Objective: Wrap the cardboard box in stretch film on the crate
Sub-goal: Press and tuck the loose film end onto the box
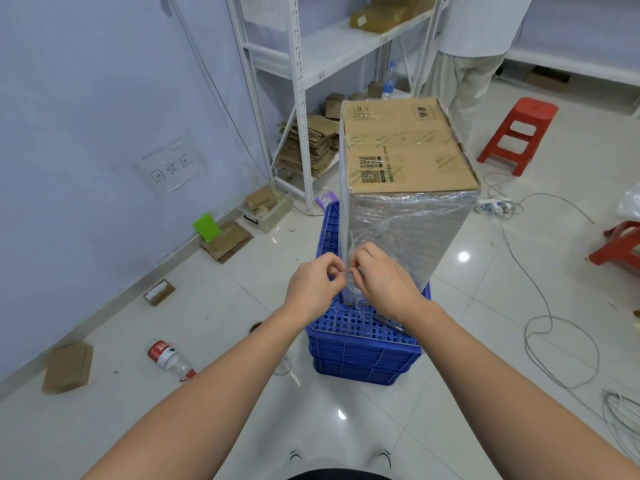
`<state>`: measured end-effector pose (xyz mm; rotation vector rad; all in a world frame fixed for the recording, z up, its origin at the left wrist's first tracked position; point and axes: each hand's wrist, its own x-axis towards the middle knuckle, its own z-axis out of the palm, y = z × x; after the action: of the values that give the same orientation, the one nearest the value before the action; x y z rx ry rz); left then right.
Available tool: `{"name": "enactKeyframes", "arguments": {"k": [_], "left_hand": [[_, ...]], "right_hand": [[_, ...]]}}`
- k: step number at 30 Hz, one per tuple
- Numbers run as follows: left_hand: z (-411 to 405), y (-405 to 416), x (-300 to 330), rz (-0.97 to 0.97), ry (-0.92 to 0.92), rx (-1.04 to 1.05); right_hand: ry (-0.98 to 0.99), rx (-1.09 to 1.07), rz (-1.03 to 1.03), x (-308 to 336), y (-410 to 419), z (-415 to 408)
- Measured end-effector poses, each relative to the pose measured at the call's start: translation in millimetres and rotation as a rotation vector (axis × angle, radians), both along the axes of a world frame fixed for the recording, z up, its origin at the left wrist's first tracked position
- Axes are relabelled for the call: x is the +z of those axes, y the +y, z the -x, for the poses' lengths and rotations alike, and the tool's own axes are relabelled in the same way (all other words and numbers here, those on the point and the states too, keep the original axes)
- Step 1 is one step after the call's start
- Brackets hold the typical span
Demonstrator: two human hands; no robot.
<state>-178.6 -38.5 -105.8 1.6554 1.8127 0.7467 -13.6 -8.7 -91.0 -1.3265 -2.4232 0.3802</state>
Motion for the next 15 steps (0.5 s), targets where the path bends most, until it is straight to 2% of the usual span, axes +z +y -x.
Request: {"name": "enactKeyframes", "arguments": {"k": [6,15], "left_hand": [[2.4,2.2,2.7,-0.021,0.144,-0.017],[9.3,3.4,-8.0,0.045,-0.107,0.063]], "right_hand": [[0.000,-0.025,-0.019,-3.9,0.5,-3.9],[-0.025,-0.047,-0.043,-8.6,2.1,-0.6]]}}
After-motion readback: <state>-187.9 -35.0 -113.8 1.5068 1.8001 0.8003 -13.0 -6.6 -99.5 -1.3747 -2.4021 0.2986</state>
